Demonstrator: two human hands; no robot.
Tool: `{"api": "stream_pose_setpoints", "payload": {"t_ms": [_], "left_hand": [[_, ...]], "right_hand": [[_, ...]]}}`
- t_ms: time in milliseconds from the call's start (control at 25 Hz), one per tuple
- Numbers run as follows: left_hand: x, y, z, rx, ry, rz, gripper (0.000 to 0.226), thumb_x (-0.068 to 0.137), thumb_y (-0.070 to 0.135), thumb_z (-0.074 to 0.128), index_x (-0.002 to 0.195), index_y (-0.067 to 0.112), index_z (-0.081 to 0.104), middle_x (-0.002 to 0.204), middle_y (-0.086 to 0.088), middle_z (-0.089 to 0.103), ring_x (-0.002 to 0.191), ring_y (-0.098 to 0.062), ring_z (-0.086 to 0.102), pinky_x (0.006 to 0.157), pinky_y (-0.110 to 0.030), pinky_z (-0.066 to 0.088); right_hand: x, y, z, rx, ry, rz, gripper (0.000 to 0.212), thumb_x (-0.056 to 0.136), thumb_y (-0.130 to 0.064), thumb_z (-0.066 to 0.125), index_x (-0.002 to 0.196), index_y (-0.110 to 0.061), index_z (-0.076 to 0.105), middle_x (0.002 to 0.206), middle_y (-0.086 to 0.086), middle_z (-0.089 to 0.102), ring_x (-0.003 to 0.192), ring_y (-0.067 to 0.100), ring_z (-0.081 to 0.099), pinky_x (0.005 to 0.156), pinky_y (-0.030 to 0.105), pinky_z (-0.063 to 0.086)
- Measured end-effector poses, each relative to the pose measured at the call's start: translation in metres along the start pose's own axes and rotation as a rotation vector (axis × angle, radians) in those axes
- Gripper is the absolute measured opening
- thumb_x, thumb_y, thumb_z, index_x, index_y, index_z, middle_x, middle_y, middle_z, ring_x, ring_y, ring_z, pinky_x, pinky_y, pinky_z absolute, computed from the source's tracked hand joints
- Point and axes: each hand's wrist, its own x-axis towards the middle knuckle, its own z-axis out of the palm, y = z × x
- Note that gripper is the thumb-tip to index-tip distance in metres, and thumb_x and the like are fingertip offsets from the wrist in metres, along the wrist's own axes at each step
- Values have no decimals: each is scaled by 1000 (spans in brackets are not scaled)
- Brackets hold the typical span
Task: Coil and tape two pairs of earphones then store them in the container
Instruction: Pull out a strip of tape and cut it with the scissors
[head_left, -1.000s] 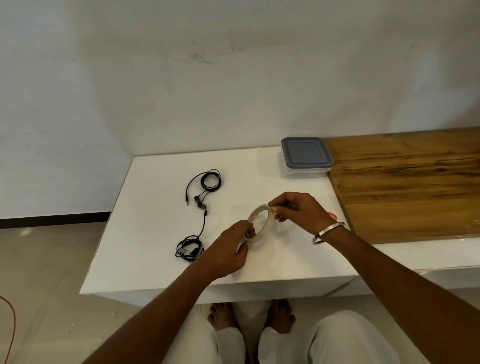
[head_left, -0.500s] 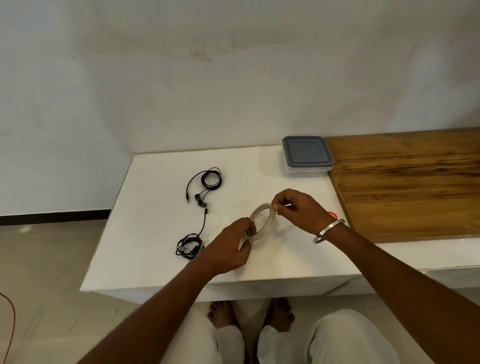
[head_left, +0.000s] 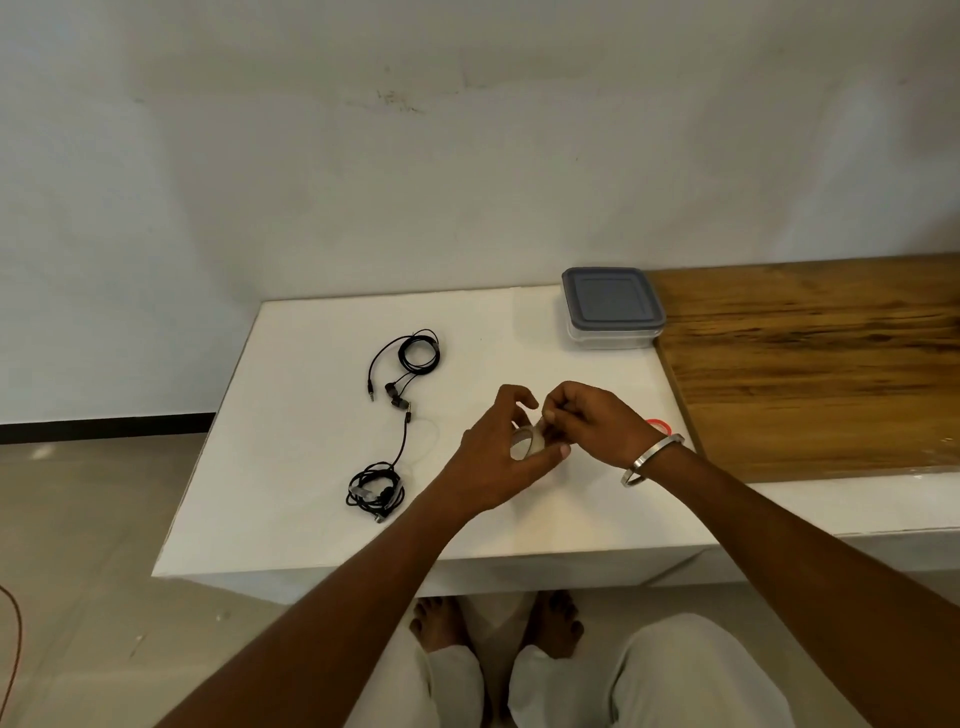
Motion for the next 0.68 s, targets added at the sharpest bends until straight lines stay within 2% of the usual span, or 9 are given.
{"api": "stream_pose_setpoints", "payload": {"t_ms": [120, 200, 280, 440, 560, 680], "left_hand": [[0, -1, 1, -11, -57, -54, 38, 87, 51, 60, 112, 28, 42, 98, 1, 61, 81, -11, 58, 77, -31, 50], [0, -2, 2, 24, -95, -79, 32, 87, 56, 48, 107, 32, 42, 99, 2, 62, 88, -15, 57, 88, -44, 49], [-2, -3, 1, 51, -163, -96, 25, 91, 50, 42, 106, 30, 43, 103, 5, 60, 96, -18, 55, 95, -49, 41], [-2, -5, 3, -116, -207, -35, 33, 93, 39, 37, 107, 16, 56, 110, -5, 60, 104, -20, 53, 96, -39, 42], [-1, -8, 4, -178, -186, -58, 40, 92, 34, 34, 112, 11, 60, 115, -2, 59, 111, -14, 53, 99, -27, 39], [0, -9, 3, -168, -173, -67, 33, 93, 35, 41, 112, 18, 62, 116, 5, 60, 111, -12, 54, 97, -26, 41]], "right_hand": [[-2, -1, 3, -23, 3, 4, 7, 96, -12, 51, 97, -13, 58, 93, 7, 70, 85, 20, 67, 75, 22, 52], [-1, -1, 3, -18, 6, 29, 7, 95, -12, 53, 95, -13, 59, 91, 9, 69, 78, 21, 68, 72, 21, 54], [0, -1, 2, -53, -17, 47, 8, 95, -12, 52, 96, -13, 60, 87, 7, 68, 71, 15, 67, 68, 18, 53], [1, 0, -2, -57, -35, 56, 12, 96, -8, 50, 97, -9, 61, 86, 5, 66, 69, 10, 66, 62, 15, 54], [2, 2, -5, -7, -46, 65, 9, 95, -11, 52, 95, -9, 61, 85, 7, 68, 76, 21, 69, 74, 26, 58], [1, 1, -8, 24, -64, 80, 9, 94, -9, 53, 91, -13, 61, 88, 10, 69, 80, 25, 71, 80, 32, 58]]}}
